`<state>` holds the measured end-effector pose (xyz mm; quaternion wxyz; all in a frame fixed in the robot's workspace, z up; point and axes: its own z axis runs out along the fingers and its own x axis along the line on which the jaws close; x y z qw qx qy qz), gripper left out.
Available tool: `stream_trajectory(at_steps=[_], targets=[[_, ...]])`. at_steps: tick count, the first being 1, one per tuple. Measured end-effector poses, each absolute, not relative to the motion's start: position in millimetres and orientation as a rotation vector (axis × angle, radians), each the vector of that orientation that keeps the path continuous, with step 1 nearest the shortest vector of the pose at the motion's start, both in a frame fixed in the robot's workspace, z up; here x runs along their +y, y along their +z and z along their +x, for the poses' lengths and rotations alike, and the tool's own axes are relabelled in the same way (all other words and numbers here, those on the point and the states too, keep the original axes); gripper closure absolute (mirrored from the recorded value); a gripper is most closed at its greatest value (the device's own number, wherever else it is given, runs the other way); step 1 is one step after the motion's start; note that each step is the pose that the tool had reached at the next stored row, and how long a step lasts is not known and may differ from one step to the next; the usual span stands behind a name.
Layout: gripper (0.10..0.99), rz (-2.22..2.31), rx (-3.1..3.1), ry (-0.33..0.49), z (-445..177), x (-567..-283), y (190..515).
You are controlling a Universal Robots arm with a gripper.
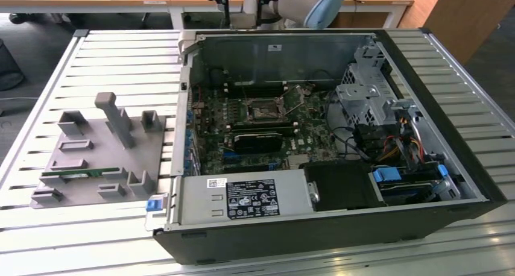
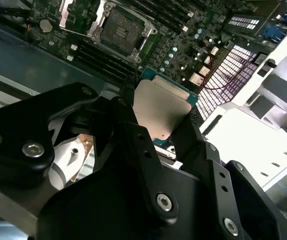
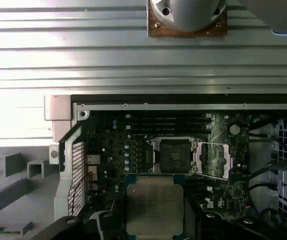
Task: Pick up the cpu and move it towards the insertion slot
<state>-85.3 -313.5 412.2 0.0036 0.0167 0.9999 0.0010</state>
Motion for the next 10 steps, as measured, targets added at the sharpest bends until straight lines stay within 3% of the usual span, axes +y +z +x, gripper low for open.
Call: stream_trajectory(at_steps=[10], targets=[[0.541, 0.052, 3.134, 0.003, -62.9, -313.5, 412.2]])
